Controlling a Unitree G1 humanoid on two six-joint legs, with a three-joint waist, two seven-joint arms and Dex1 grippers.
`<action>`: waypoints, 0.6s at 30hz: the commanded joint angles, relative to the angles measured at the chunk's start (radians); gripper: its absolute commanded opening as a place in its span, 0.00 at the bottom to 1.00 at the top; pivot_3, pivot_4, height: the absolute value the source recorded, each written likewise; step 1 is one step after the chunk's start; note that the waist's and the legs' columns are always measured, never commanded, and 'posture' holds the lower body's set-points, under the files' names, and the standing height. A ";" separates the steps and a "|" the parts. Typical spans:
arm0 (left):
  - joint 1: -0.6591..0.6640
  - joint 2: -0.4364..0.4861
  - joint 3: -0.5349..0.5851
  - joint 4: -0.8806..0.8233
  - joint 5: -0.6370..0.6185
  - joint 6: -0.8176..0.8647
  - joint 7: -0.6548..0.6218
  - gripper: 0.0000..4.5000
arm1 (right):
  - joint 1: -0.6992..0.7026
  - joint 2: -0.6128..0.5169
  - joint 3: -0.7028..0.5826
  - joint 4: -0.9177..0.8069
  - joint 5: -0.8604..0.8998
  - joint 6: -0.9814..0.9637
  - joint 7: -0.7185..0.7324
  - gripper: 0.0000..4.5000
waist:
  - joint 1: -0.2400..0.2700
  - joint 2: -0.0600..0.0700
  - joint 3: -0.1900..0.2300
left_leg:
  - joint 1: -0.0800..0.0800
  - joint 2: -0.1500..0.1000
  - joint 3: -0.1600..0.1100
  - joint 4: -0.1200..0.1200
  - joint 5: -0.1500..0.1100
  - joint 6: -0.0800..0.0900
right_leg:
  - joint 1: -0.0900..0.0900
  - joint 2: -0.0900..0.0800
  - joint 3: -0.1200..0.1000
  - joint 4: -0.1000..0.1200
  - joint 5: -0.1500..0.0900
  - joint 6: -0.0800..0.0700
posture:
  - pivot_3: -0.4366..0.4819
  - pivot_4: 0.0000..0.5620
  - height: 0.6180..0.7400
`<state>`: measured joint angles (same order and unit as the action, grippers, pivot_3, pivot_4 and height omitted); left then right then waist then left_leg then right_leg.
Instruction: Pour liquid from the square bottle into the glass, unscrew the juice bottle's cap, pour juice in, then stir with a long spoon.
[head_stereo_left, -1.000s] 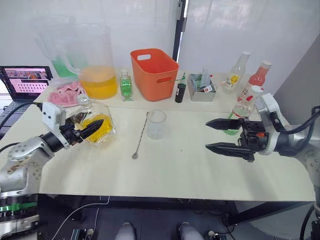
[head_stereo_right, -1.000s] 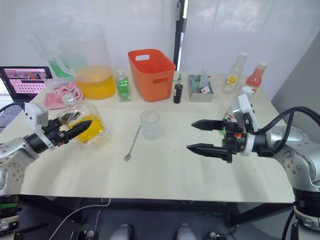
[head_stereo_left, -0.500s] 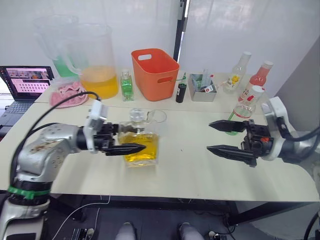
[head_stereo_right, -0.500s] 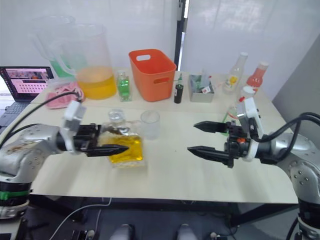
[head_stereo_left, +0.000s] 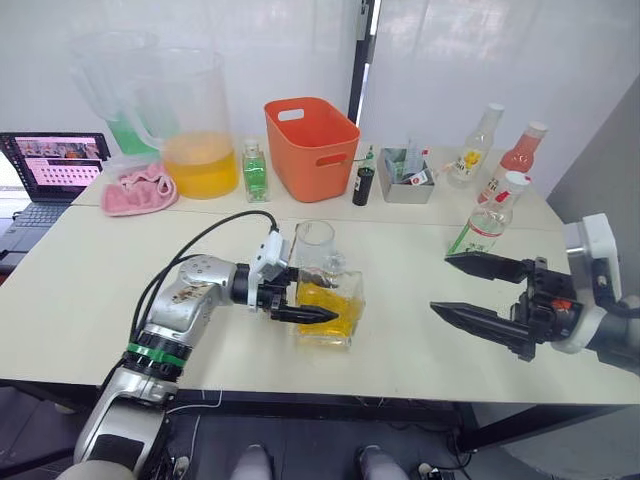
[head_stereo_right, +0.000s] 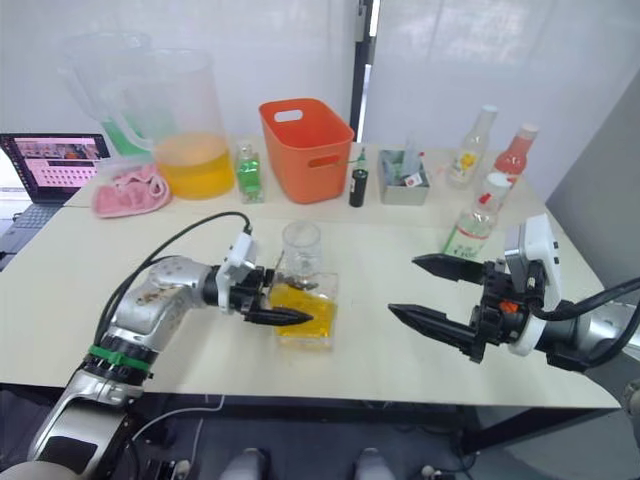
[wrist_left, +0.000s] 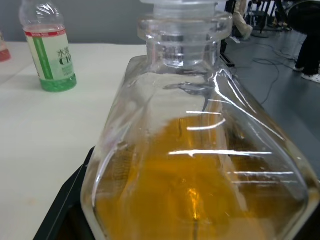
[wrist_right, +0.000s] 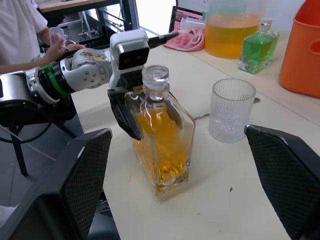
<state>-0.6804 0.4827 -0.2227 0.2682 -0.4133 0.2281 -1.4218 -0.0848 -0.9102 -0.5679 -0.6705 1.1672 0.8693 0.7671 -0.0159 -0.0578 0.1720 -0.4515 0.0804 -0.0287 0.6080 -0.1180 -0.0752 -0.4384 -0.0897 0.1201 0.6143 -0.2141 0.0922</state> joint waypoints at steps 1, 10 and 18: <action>-0.048 -0.016 0.019 0.021 0.018 -0.091 -0.038 0.64 | 0.018 -0.020 -0.045 -0.036 0.044 -0.014 -0.028 1.00 | 0.000 0.000 0.000 | 0.000 0.000 0.000 0.000 0.000 0.000 | 0.000 0.000 0.000 0.000 0.000 0.000 | 0.48 0.27 0.81; -0.050 -0.001 0.043 0.042 0.015 -0.032 -0.058 0.99 | 0.024 -0.036 -0.029 -0.029 0.059 -0.037 -0.046 1.00 | 0.001 0.000 0.000 | 0.001 0.000 -0.001 0.001 0.000 0.000 | 0.001 0.000 0.000 0.001 0.000 0.000 | 0.48 0.27 0.81; -0.032 0.078 0.055 -0.154 -0.065 0.217 -0.054 0.99 | -0.026 -0.042 0.036 0.011 0.037 -0.057 -0.017 1.00 | -0.002 0.000 0.000 | 0.002 0.000 -0.001 0.001 0.000 0.000 | 0.002 0.000 0.000 0.002 0.000 0.000 | 0.48 0.27 0.81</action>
<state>-0.7074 0.5557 -0.1860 0.1952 -0.4332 0.3781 -1.4794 -0.0913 -0.9427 -0.5389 -0.6646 1.2003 0.8388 0.7412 -0.0183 -0.0573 0.1717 -0.4497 0.0805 -0.0294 0.6089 -0.1177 -0.0749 -0.4363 -0.0897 0.1201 0.6160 -0.2139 0.0927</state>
